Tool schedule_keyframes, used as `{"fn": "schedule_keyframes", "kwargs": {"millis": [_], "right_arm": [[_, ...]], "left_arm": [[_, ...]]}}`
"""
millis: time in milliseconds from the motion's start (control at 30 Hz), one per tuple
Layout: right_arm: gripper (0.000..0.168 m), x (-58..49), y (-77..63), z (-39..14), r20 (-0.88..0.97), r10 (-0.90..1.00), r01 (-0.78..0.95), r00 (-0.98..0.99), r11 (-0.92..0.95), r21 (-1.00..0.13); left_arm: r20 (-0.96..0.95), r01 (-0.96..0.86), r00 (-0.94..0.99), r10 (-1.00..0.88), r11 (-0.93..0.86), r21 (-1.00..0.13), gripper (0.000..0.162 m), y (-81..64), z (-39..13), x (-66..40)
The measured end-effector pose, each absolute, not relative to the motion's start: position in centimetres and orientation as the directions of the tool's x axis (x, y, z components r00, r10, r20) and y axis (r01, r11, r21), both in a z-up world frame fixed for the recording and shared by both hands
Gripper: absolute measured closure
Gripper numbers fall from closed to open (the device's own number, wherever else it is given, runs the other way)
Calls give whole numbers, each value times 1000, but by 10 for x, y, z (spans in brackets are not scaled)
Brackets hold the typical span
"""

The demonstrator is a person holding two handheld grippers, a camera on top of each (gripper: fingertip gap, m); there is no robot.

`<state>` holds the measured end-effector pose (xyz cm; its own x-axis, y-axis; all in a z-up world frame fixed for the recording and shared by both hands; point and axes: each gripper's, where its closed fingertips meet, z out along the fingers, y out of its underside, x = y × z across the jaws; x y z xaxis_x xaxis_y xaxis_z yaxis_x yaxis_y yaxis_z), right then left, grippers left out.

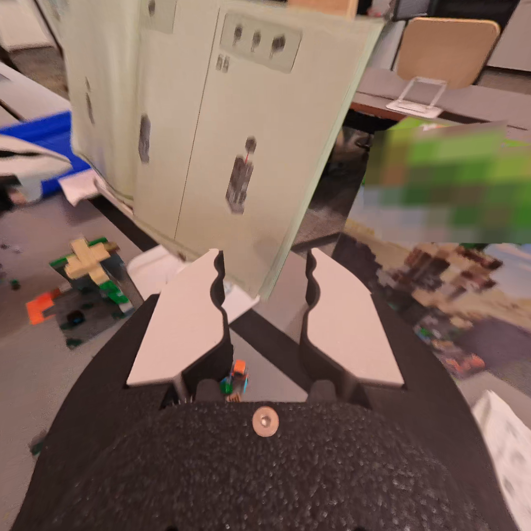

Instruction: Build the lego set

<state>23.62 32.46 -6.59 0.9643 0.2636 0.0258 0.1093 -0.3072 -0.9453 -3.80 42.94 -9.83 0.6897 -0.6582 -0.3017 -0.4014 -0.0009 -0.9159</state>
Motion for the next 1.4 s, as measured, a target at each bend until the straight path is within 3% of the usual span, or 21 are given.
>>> {"fn": "schedule_keyframes", "kwargs": {"millis": [200,400,600,833,1400], "right_arm": [[118,174,310,-139,-7,220,74,976,-362,-929],[116,140,368,-198,-48,15,-39,999,-364,-931],[121,152,414,-202,-70,-138,-111,988,-316,-942],[162,156,423,-193,91,-152,44,984,-288,-957],[164,183,444,-194,134,-97,92,986,-350,-932]], "left_arm": [[-255,-358,688,-680,-11,-934,162,415,-110,-40],[-208,-304,685,-698,-14,-953,162,395,-113,-37],[-189,-276,685,-703,-11,-961,162,387,-113,-46],[-154,-258,686,-712,-40,-965,162,391,-122,-46],[-261,-408,651,-713,-38,-912,162,433,-137,6]]}}
